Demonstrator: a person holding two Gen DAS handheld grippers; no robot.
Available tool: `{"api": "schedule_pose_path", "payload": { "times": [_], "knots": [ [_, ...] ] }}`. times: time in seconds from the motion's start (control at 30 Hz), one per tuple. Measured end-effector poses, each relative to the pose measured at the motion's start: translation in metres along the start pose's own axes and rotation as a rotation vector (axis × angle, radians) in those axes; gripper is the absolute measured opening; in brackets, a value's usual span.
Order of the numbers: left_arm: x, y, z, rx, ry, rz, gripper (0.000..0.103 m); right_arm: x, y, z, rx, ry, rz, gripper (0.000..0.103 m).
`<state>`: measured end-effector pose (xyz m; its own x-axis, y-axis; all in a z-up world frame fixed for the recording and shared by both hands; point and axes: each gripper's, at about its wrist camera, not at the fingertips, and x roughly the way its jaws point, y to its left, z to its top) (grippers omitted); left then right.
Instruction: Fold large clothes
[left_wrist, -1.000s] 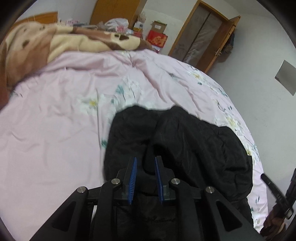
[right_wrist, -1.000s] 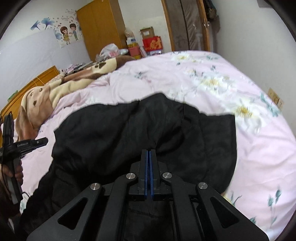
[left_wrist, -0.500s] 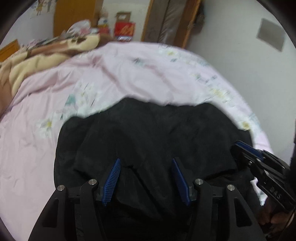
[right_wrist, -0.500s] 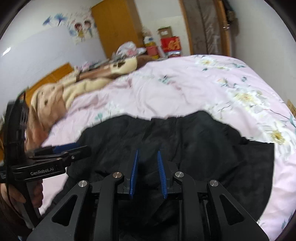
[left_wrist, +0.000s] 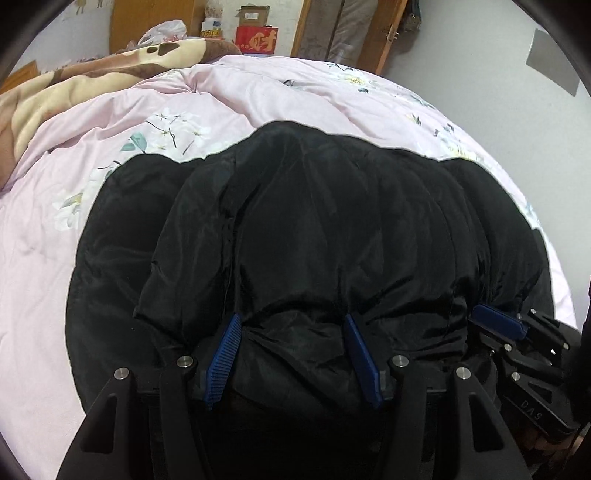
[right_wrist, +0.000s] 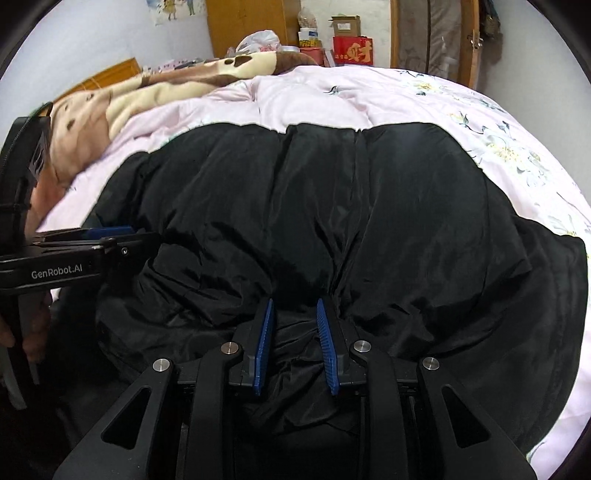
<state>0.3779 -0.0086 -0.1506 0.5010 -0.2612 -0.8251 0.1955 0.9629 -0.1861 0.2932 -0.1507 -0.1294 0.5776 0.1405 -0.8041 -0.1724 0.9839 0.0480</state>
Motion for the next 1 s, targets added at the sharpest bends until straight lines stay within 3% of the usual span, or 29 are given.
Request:
{"api": "schedule_pose_path", "payload": {
  "times": [0.2, 0.37, 0.47, 0.57, 0.63, 0.77, 0.87, 1.0],
  "knots": [
    [0.012, 0.003, -0.003, -0.012, 0.010, -0.001, 0.059, 0.010, -0.009, 0.000, 0.042, 0.033, 0.015, 0.023],
    [-0.016, 0.006, 0.008, -0.061, 0.014, -0.023, 0.058, -0.013, -0.019, 0.014, 0.130, 0.042, 0.071, 0.024],
    [-0.042, 0.009, 0.018, -0.066, -0.042, -0.028, 0.058, -0.056, -0.033, 0.024, 0.196, -0.111, 0.066, 0.025],
    [-0.063, 0.012, 0.029, -0.053, -0.123, 0.034, 0.059, -0.078, -0.048, 0.034, 0.203, -0.209, -0.068, 0.025],
    [-0.058, 0.019, 0.034, -0.063, -0.125, 0.071, 0.059, -0.070, -0.061, 0.037, 0.212, -0.178, -0.109, 0.026],
    [-0.020, 0.029, 0.027, -0.055, 0.001, 0.107, 0.059, -0.036, -0.079, 0.026, 0.245, -0.073, -0.118, 0.026],
    [-0.010, 0.025, 0.016, -0.023, -0.016, 0.125, 0.060, -0.026, -0.085, 0.016, 0.275, -0.075, -0.095, 0.025],
    [0.003, 0.026, 0.016, -0.030, -0.014, 0.119, 0.060, -0.010, -0.074, 0.012, 0.187, -0.054, -0.159, 0.024]
  ]
}}
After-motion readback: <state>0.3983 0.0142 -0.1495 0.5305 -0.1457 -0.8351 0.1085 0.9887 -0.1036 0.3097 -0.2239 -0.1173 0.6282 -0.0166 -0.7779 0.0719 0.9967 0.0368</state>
